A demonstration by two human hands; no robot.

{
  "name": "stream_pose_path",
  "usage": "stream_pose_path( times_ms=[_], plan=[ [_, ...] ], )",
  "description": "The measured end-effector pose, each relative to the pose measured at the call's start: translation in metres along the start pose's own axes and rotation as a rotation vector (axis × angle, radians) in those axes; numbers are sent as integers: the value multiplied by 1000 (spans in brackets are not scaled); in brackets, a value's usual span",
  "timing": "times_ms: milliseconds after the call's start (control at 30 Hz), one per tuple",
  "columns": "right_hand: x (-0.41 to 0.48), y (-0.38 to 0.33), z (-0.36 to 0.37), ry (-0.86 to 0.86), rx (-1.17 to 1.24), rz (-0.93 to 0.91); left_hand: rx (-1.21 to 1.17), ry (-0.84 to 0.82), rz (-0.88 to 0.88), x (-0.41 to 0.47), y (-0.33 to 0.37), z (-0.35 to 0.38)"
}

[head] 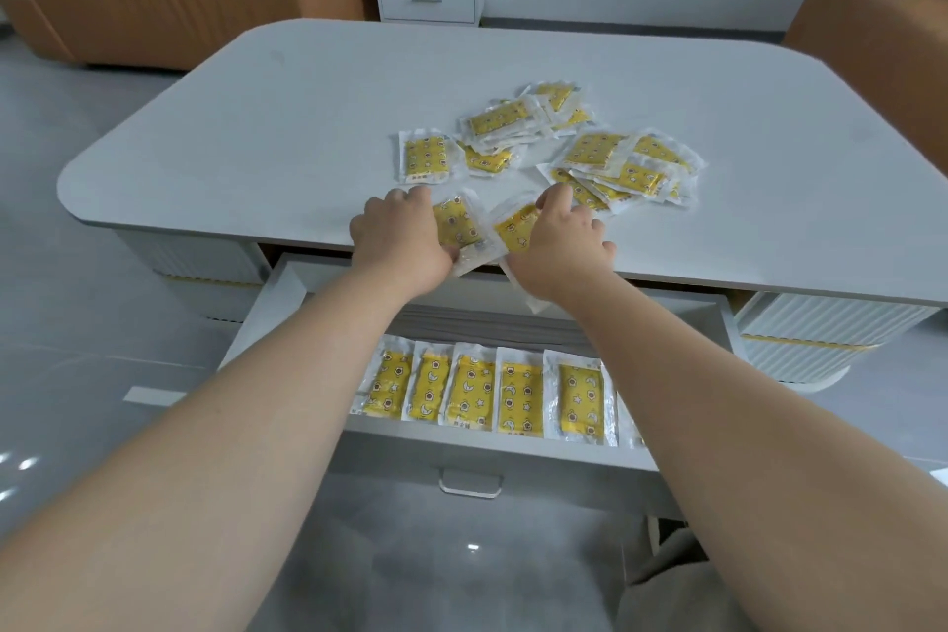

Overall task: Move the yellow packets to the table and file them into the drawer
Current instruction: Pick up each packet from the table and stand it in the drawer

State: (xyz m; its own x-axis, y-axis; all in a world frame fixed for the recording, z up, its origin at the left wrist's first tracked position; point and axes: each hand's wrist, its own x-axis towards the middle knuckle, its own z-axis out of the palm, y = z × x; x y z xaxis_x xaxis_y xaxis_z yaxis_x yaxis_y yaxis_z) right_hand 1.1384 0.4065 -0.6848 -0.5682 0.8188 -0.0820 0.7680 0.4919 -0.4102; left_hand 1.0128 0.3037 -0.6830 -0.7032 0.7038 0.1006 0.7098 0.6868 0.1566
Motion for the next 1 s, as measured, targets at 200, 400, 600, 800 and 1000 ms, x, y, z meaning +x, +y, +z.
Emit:
stream_pose_path(
  times_ms=[200, 400, 600, 800, 1000],
  plan=[
    [-3, -10, -6, 2, 242, -8, -102, 109, 98, -5, -3, -1],
    [-5, -20, -9, 86, 509, 20, -385, 69, -28, -5, -14, -7],
    [-8, -26, -10, 219, 683, 59, -463, 28, -80, -2, -17, -11],
    [-10, -25, -12, 285, 781, 52, -634, -113, -96, 2, -8, -11],
    [-14, -26, -15, 180, 963, 82, -945, 110, -154, 1, -5, -20]
  ],
)
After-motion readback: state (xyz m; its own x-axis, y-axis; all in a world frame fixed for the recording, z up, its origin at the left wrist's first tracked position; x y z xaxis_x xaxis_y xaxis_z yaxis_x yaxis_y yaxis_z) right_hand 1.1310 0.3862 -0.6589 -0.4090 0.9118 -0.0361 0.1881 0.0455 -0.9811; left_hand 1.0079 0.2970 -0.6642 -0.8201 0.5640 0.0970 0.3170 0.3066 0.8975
